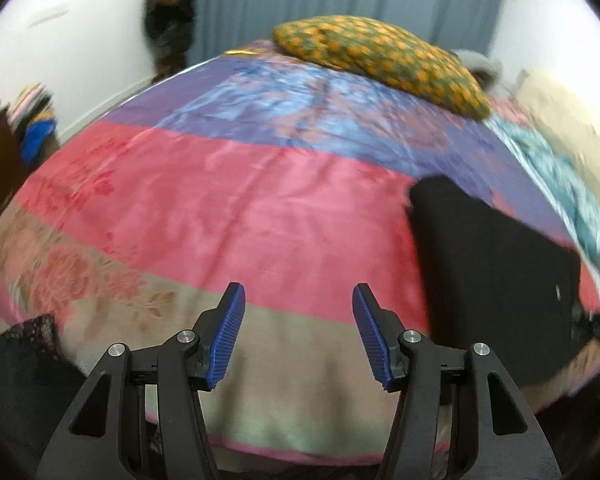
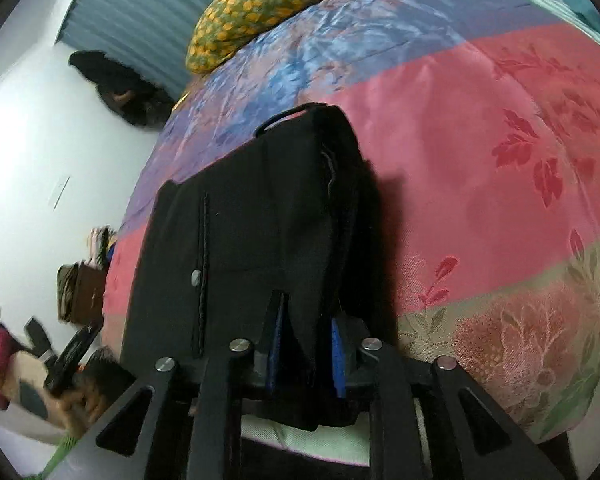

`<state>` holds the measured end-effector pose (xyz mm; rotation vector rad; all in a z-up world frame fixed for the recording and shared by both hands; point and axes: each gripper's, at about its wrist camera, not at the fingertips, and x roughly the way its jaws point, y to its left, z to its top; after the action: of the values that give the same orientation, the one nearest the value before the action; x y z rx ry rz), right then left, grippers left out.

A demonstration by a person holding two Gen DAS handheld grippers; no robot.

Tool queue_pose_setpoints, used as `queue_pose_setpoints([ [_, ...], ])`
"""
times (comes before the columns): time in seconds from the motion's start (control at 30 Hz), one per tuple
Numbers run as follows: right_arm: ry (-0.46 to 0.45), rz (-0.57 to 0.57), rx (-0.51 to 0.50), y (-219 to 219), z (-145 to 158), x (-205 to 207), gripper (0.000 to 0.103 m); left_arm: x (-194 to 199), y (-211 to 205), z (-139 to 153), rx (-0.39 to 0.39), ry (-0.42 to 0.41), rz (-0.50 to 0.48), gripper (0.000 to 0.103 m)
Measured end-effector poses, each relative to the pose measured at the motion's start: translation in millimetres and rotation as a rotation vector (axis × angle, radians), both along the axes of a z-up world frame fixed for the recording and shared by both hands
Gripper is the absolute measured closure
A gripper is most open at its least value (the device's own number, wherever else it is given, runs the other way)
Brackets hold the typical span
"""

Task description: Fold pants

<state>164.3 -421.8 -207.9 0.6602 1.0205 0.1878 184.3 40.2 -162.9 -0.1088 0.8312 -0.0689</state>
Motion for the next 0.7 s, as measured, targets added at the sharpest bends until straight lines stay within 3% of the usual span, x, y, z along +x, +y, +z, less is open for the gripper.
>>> queue_pose_setpoints([
  [0.07,-0.004,-0.031,-0.047,5,7,1,0.055,-4,-16,0,0.023,0.007,-0.051,0.041],
  [0.1,0.004,-0.028,-0.081,7,9,2,0.051,-5,-24,2,0.028,0.011,-0.073,0.04],
  [0.17,0.001,-0.007,-0.194,13,21,1,0.049,-10,-39,8,0.033,0.006,-0.118,0.04],
  [0.3,-0.124,-0.004,-0.447,25,68,-14,0.049,-18,-76,21,0.043,-0.03,-0.233,0.04],
  [0.37,-0.227,0.024,-0.473,38,92,-24,0.049,-18,-98,21,0.062,-0.037,-0.289,0.04],
  [0.47,-0.295,0.064,-0.464,59,98,-37,0.049,-15,-128,8,0.112,-0.002,-0.36,0.04],
  [0.5,-0.272,0.086,-0.451,67,87,-40,0.049,-15,-136,1,0.131,0.021,-0.379,0.04],
  [0.57,-0.135,0.108,-0.45,76,50,-35,0.049,-14,-150,-22,0.224,0.078,-0.41,0.036],
  [0.6,-0.064,0.105,-0.437,77,34,-32,0.049,-18,-150,-24,0.247,0.053,-0.415,0.035],
  [0.7,-0.102,0.027,-0.395,71,48,-32,0.049,-23,-145,-10,0.236,0.055,-0.426,0.029],
])
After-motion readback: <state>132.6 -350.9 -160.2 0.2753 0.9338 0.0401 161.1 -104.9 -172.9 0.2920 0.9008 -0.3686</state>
